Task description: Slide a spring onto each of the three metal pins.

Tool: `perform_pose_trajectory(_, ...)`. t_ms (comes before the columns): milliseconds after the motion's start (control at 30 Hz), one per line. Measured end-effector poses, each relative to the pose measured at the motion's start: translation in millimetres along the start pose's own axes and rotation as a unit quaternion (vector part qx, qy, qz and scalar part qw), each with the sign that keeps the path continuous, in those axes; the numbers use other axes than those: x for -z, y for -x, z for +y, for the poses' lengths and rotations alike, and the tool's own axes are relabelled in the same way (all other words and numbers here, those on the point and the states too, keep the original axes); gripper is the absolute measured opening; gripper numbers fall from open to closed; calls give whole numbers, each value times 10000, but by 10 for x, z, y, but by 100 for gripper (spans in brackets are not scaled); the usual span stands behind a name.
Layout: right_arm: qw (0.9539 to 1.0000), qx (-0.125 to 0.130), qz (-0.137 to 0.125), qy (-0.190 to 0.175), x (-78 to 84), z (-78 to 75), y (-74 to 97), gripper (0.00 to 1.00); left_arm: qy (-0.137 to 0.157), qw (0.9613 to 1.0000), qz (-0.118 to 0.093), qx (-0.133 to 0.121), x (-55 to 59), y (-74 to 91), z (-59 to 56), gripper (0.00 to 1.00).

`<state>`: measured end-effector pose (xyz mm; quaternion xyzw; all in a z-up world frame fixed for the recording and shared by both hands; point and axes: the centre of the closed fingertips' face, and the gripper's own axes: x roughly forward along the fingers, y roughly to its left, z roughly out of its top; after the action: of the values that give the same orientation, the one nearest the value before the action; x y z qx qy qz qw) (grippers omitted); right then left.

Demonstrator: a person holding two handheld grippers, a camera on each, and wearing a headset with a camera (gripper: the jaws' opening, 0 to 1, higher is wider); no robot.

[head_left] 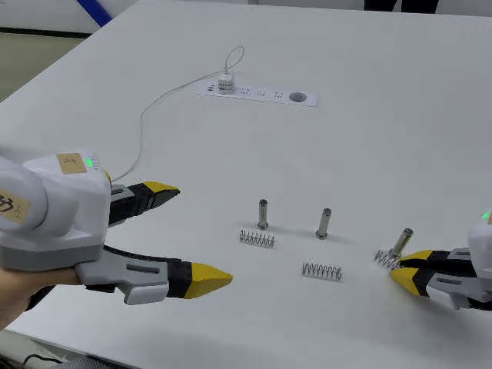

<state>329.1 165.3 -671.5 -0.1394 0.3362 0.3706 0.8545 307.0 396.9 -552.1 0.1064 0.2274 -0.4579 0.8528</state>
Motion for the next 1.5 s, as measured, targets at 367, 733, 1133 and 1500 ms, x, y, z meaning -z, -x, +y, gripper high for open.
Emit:
perform_pose_trajectory(367,9999,72,-51,-113,3,-34,54,10,-40,9999,31,142,-8,-75,-76,86)
perform_pose_trajectory(733,9996,-121,-223,115,-184,135,275,10,-154,9989,-71,444,-109,-230,-224,84)
perform_pose_trajectory(1133,9964,-187,-545,624,-632,346,563,10,-451,9966,-272,631,-314,-415,-365,76)
perform_pose_trajectory(1500,9905,-435,-701,1097,-920,648,640,10,-821,9910,-397,983,-494,-512,-576,69)
